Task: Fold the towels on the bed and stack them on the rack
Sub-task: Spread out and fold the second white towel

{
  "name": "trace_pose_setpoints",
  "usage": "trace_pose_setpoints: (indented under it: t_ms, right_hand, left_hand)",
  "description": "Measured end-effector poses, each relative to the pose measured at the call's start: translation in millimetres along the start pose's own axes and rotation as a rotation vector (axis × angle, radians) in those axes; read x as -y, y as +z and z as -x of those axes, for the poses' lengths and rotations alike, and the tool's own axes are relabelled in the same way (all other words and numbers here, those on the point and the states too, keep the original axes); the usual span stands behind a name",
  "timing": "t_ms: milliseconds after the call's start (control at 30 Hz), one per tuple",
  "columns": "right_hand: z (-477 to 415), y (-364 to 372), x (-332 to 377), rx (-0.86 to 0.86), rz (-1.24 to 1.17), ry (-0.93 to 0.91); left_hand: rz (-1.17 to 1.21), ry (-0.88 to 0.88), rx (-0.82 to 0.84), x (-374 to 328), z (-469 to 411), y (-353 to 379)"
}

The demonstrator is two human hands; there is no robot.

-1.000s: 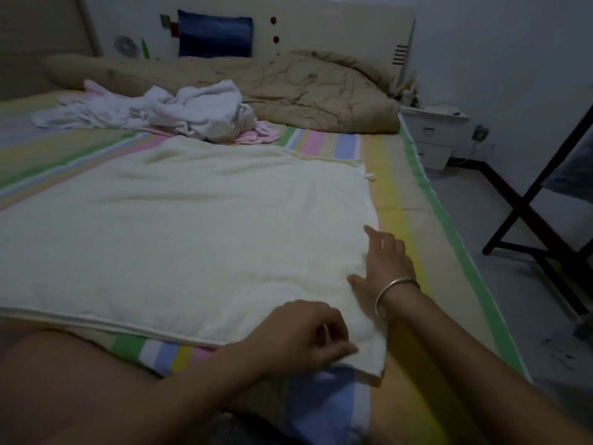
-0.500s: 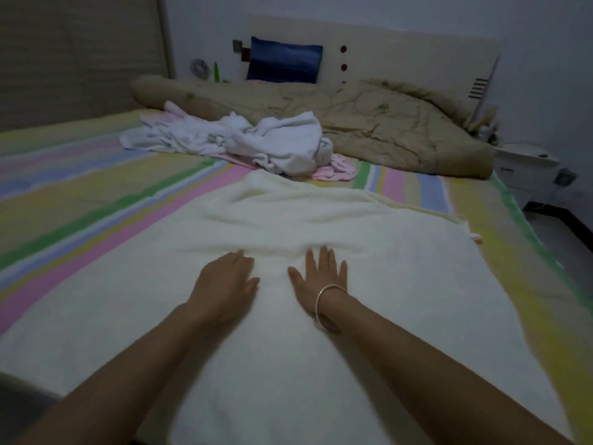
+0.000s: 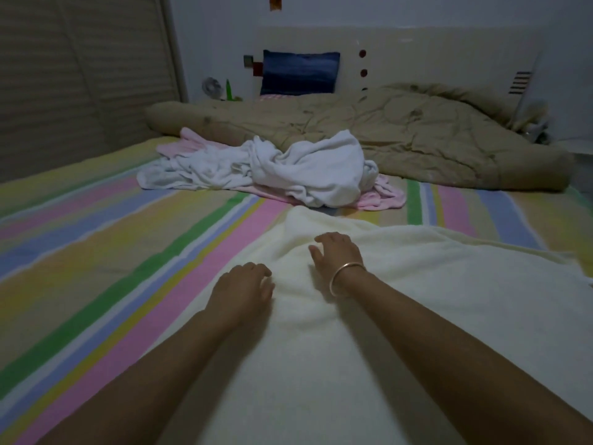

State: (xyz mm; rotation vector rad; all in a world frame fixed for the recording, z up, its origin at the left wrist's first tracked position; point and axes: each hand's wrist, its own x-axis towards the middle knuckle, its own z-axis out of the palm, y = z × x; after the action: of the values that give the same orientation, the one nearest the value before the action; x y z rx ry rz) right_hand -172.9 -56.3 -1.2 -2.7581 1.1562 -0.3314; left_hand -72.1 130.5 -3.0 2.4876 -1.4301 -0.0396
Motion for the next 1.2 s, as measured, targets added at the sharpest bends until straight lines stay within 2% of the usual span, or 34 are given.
trace_pose_setpoints:
  t_ms: [67, 233, 333, 500, 600, 700, 767, 867, 933, 1067, 1133, 1200]
  right_hand:
    - [-26, -2, 3, 0.072, -0.035, 0.046]
    - [-113, 16, 0, 0.111, -0.053, 0.138]
    - [-147, 14, -1, 0.059, -0.053, 0.102]
    - [-184, 3, 11, 0.2, -0.111, -0.052]
    - [-217, 31, 10, 0.276, -0.198, -0.059]
    - [-230, 46, 11, 0.253, -0.217, -0.119]
    - [-234, 52, 12, 0.251, -0.211, -0.062]
    - [-231, 48, 15, 0.313, -0.071, 0.086]
    - [-233, 38, 22, 0.251, -0.119, 0.115]
    - [-254, 34, 34, -0.022, -0.351, 0.144]
    - [-254, 42, 37, -0.052, -0.345, 0.132]
    - [-251, 56, 36, -0.074, -0.241, 0.107]
  left_hand:
    - [0.065, -0.017, -0.03, 9, -18, 2]
    - [0.15, -0.023, -0.093, 27, -80, 12]
    - [0.172, -0.026, -0.118, 31, -113, 23]
    - [0.134, 0.009, -0.12, 29, -159, 35]
    - [0.097, -0.08, -0.172, 22, -178, 44]
    - [0.02, -0.172, -0.219, 13, -187, 50]
    - [0.087, -0.202, -0.225, 11, -190, 53]
    - [0.156, -0.239, -0.233, 14, -193, 54]
    - [0.149, -0.285, -0.24, 19, -197, 50]
    - [0.23, -0.431, -0.216, 25, -215, 43]
    - [0.307, -0.449, -0.142, 31, -222, 46]
    - [0.392, -0.438, -0.079, 41, -223, 52]
